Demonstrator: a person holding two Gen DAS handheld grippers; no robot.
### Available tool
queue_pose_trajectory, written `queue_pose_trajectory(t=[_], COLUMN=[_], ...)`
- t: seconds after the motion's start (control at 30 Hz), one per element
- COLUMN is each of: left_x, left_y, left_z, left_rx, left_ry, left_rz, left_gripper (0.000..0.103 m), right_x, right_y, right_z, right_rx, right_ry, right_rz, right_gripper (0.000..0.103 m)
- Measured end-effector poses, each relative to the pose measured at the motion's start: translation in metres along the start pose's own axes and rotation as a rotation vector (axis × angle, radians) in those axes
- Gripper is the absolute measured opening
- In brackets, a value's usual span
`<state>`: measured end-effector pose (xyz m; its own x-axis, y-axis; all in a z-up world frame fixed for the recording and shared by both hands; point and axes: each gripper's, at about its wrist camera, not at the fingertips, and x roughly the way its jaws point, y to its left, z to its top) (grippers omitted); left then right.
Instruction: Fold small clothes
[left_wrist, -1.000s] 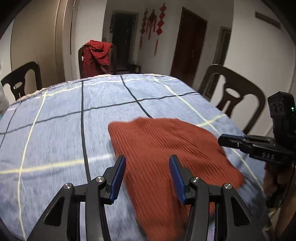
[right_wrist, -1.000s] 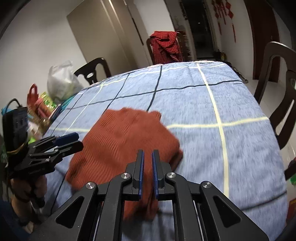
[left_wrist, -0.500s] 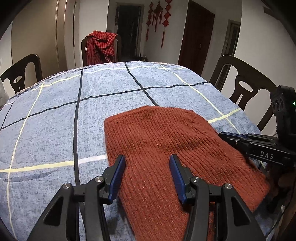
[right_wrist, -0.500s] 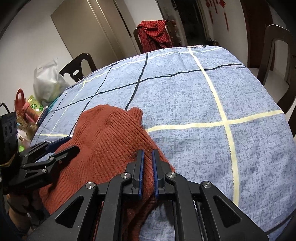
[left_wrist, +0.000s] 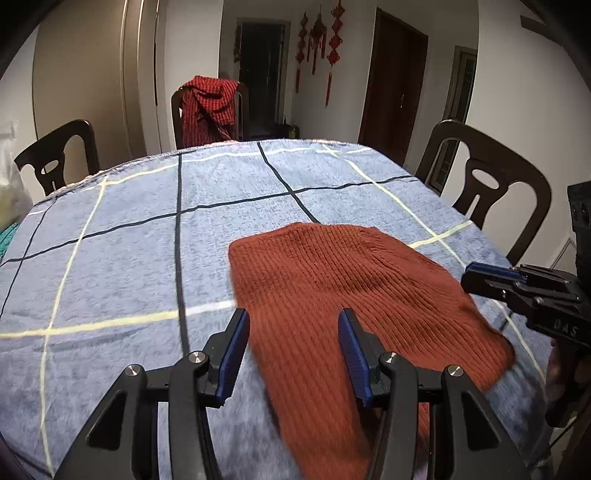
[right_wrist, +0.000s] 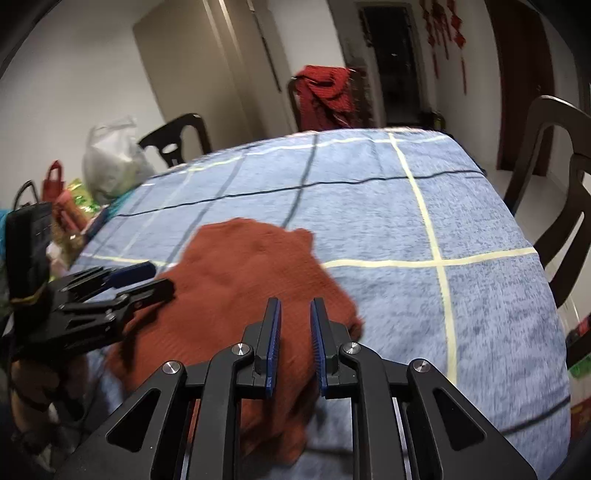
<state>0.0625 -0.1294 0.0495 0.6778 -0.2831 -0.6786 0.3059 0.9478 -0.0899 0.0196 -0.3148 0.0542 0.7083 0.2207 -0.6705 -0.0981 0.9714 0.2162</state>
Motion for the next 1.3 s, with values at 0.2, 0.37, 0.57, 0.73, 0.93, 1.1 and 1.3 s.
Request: queue_pose_trajectory(t=[0.2,0.37,0.57,0.73,0.93,1.1,1.3], left_x=[-0.018,-0.009,-0.013,-0.013,-0.007,0.004,0.003], left_y=[0.000,-0.002,-0.003,0.005,0.012,0.013,0.016], left_z=[-0.021,-0.027,-0.022,-0.017,-0.009,-0.012,-0.010], left_rx=[-0.014,-0.021,-0.029,-0.065,-0.088,-0.104,-0.111], left_ry=[0.007,0.032,0.030,0.023,0.010,0.022,0.022], left_rz=[-0.025,-0.059,-0.053,-0.037,-0.006,-0.019,-0.032], left_gripper=[0.049,0.043,0.043,0.043,0.043,0.044,0.045], right_x=[-0.013,-0.001,-0.006,-0.012,-0.006,0.019,0.014], right_y=[0.012,-0.003,-0.002,-0.004,0.004,-0.006,-0.021], right_z=[-0.025,-0.038,-0.033,-0.027,-0.019,-0.023,-0.020], right_rx=[-0.050,0.000,0.002,0.058,0.033,0.069,0.127], right_ry=[0.035,0.083,0.079,0.039,0.015,0.081,0.065], right_rz=[0.043,0.040,0.036,0.057,0.041,-0.031,-0.012], right_gripper=[0.016,0.014,0.014,0.015,0.017,0.037,0.039])
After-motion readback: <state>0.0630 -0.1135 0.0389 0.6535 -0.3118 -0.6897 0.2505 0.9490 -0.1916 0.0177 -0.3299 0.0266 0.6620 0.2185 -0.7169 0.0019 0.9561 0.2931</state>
